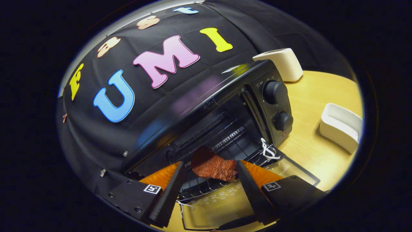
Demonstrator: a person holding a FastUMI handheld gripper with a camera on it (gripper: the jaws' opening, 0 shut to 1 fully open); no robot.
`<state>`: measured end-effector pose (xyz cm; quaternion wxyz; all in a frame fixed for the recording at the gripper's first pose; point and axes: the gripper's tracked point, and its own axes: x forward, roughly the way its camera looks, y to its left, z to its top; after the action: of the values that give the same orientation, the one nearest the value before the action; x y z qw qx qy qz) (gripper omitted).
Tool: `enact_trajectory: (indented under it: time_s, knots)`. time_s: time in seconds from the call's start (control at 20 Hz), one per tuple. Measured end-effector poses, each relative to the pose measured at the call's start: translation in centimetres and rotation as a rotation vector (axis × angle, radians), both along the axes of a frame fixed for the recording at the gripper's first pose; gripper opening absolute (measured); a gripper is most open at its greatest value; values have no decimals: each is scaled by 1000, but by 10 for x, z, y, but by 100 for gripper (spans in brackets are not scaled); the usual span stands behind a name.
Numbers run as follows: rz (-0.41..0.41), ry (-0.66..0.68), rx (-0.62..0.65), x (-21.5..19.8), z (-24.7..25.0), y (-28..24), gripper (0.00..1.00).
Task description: Open the toaster oven, put the food inside, and close the toaster oven door.
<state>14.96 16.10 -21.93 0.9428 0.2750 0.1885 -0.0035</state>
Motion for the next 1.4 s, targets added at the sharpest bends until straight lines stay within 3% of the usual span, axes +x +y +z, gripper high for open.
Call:
enact_trajectory:
  time_s: [0.9,1.1,1.4]
  knots:
    - [345,153,-413,-132,-3,-16,98]
    - [398,216,-471,-160,-17,-26,98]
    - [408,317,-508,-171,-49,-37,99]
